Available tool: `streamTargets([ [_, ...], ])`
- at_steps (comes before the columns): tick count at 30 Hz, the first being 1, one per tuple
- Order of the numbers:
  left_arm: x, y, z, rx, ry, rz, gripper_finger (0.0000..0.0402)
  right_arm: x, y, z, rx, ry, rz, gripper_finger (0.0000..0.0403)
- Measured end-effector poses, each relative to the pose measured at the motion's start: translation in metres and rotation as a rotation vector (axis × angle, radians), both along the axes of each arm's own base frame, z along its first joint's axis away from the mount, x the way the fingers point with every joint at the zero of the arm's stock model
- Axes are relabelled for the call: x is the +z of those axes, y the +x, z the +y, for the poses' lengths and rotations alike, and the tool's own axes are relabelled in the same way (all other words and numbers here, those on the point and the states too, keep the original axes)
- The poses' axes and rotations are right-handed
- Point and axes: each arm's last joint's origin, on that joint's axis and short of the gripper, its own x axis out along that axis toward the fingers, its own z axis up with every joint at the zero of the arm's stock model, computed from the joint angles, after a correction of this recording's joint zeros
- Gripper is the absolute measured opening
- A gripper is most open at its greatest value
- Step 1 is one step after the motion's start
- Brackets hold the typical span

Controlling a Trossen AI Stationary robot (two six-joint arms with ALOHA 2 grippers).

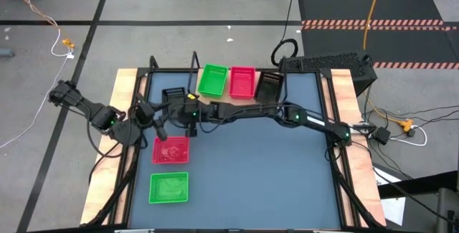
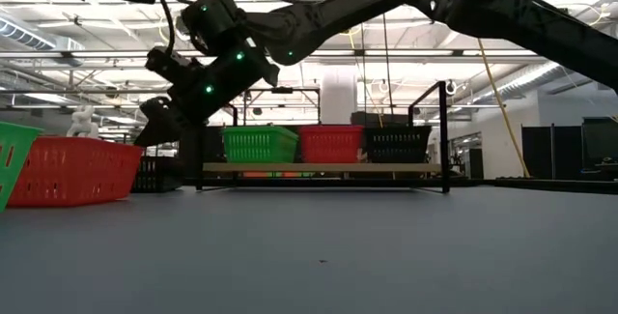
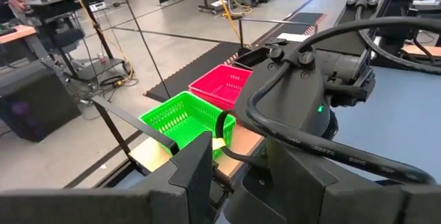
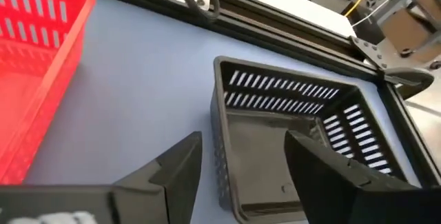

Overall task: Stack baskets on shelf by color
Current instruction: Stack the black bin on the black bins on the shelf

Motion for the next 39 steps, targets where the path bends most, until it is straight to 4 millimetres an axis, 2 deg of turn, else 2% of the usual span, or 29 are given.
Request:
streamTargets([
  [8,0.0,0.001,0.002,0.012,-0.005,-0.001,0.0143,-0.015,-0.006,-0.002,-0.051,-0.001,0.091,0.0192],
  [14,-0.003,0.002,0.001,-0.015,-0.01,0.029,0.0143,-0.017,-0.013,0.001,-0.083,-0.027,0.183,0.0192],
  [21,-0.006,0.005,-0.001,-0.03,-0.032,0.053,0.0143,0.004,-0.021,0.012,-0.026,0.02,0.236,0.0192],
  [26,-0.007,0.005,-0.002,-0.041,-0.058,0.045,0.0143,0.006,-0.026,0.022,-0.01,0.024,0.296,0.0192],
  [29,-0.006,0.004,-0.003,-0.046,-0.064,0.04,0.0143,0.01,-0.023,0.032,0.025,-0.004,0.263,0.0192],
  [34,-0.006,0.005,-0.003,-0.043,-0.076,0.026,0.0143,0.02,-0.012,0.036,0.05,-0.049,0.073,0.0192],
  [37,-0.005,0.005,-0.003,-0.043,-0.078,0.022,0.0143,0.014,-0.01,0.028,0.033,-0.056,-0.021,0.0192],
  [39,-0.005,0.005,-0.003,-0.043,-0.079,0.022,0.0143,0.003,-0.012,0.024,0.025,-0.056,-0.018,0.0192],
])
